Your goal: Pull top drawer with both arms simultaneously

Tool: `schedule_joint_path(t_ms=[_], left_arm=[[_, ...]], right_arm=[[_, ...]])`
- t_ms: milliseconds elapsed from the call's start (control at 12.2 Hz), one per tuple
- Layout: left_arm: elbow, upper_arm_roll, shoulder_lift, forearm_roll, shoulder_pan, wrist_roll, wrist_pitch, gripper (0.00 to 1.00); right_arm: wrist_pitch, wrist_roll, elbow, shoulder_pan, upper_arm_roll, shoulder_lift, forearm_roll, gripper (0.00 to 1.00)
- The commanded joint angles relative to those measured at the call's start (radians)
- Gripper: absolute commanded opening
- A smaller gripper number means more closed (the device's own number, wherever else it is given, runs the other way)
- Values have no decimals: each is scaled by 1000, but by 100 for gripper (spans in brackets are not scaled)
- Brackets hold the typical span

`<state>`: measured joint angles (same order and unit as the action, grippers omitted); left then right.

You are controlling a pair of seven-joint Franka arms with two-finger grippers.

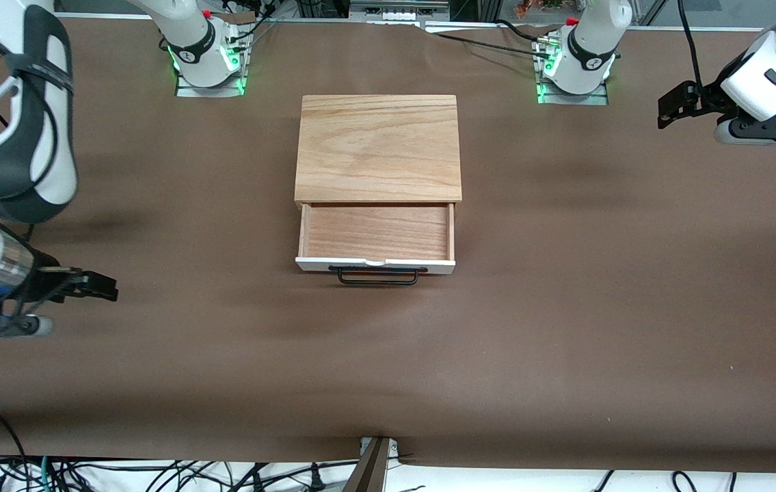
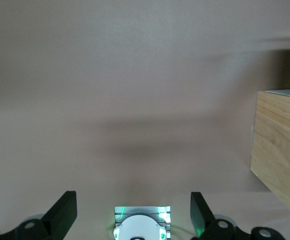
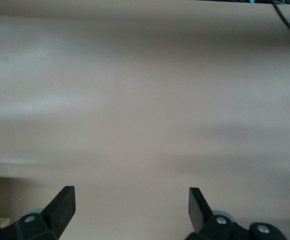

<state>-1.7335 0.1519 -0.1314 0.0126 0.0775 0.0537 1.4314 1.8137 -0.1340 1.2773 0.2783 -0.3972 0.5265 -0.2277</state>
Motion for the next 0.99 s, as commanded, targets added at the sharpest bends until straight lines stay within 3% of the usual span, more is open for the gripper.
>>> schedule_joint_path(t_ms=[0, 329, 575, 904], left_arm=[[-26, 6, -25, 14, 10, 8, 20, 100], [-24, 6, -25, 14, 10, 9, 18, 100], [-15, 5, -17, 15, 4, 15, 17, 100], [8, 6, -13, 18, 1, 29, 14, 100]], right_arm=[[10, -2, 97, -20, 15, -100, 24, 100], [1, -1, 134, -41, 29, -166, 96, 100], [1, 7, 181, -93, 125, -238, 175, 100], [-57, 8, 237, -135, 170, -325, 195, 100]])
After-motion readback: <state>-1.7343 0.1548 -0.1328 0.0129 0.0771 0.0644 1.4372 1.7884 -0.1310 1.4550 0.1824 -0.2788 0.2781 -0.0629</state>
